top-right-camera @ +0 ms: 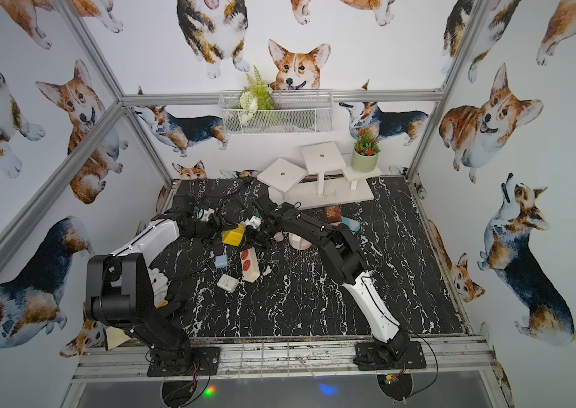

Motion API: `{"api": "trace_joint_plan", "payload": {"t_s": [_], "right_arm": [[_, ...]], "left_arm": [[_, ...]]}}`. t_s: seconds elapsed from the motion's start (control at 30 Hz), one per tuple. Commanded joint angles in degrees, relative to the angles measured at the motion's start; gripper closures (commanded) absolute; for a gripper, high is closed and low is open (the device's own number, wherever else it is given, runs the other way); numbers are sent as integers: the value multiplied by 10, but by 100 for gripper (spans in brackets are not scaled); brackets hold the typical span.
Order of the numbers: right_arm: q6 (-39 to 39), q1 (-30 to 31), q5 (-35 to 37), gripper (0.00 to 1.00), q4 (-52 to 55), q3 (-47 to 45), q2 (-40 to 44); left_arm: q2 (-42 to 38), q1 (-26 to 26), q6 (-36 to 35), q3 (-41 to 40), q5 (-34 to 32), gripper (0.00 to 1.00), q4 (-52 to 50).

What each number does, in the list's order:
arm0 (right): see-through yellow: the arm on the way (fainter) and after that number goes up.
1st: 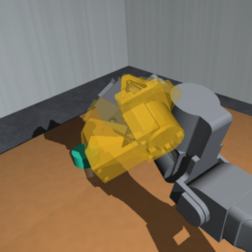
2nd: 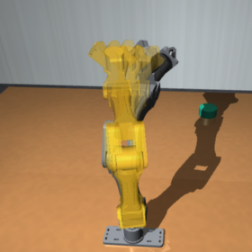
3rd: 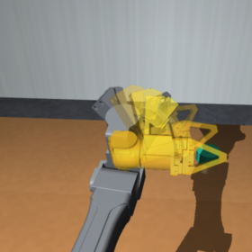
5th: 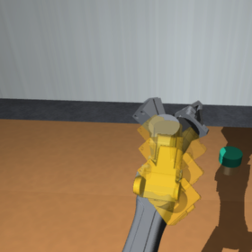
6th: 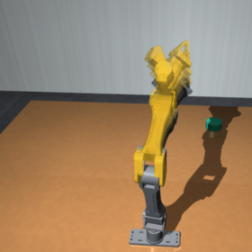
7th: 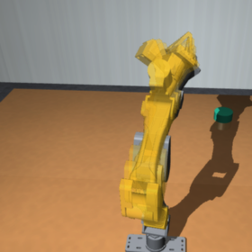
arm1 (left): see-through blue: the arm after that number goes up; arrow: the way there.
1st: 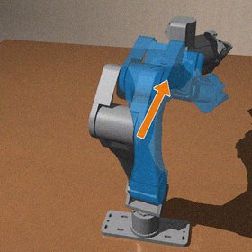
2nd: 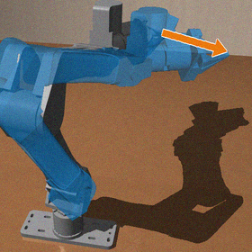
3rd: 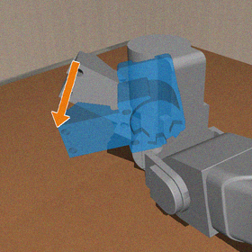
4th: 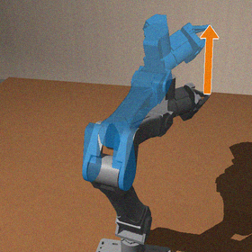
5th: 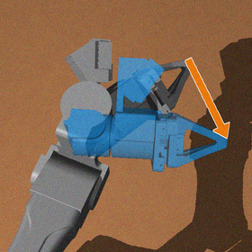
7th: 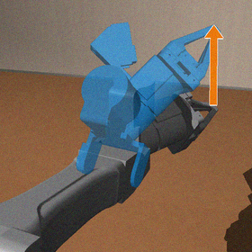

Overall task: Pull the plug off the socket
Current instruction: Remove the plug from the socket, then place the socket at the center of the board.

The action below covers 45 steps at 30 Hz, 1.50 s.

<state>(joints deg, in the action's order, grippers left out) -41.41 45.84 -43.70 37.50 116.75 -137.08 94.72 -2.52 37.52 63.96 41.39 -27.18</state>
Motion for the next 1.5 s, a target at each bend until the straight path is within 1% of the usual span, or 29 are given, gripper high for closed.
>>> {"api": "trace_joint_plan", "payload": {"t_s": [0.0, 0.13, 0.23, 0.3, 0.37, 0.43, 0.53, 0.67, 0.8, 0.9, 0.97, 1.0, 1.07, 1.2, 1.3, 1.37, 1.47], "right_arm": [[-27, -13, 66, 100, 29, -2, 1], [-10, -12, 69, 100, 57, -7, -3], [-7, -9, 74, 100, 57, -12, -2], [-1, -8, 82, 100, 71, -6, -8], [13, -7, 92, 100, 90, 4, -16], [27, -8, 94, 100, 103, 5, -24], [36, -4, 82, 100, 87, 0, -20], [24, 1, 60, 100, 55, 4, -16], [16, 2, 42, 100, 34, 19, -28], [8, 4, 38, 90, -4, 23, -40], [-5, 6, 33, 80, -25, 30, -51], [-10, 6, 34, 75, -27, 37, -58], [-12, 8, 40, 69, -22, 52, -71], [16, 11, 90, 55, 56, 92, -87], [23, 8, 130, 46, 80, 80, -72], [17, 5, 134, 41, 65, 55, -56], [14, 1, 138, 39, 65, 40, -41]], "left_arm": [[-23, -17, 68, -21, 4, 100, 54], [-16, -10, 19, 8, -30, 100, -6], [0, 16, -43, 54, -70, 100, -80], [19, 29, -68, 85, -87, 100, -124], [20, 30, -65, 86, -84, 100, -122], [12, 26, -43, 73, -73, 100, -98], [12, 25, -34, 72, -70, 100, -90], [14, 20, -37, 83, -89, 100, -100], [27, 17, -47, 112, -133, 100, -121], [45, 14, -49, 139, -156, 100, -135], [51, 11, -47, 155, -167, 100, -142], [54, 10, -47, 166, -175, 100, -148], [57, 8, -49, 182, -190, 100, -160], [64, 6, -48, 201, -199, 100, -171], [65, 6, -41, 195, -197, 100, -162], [64, 6, -34, 186, -193, 100, -154], [63, 6, -29, 176, -190, 100, -147]]}}
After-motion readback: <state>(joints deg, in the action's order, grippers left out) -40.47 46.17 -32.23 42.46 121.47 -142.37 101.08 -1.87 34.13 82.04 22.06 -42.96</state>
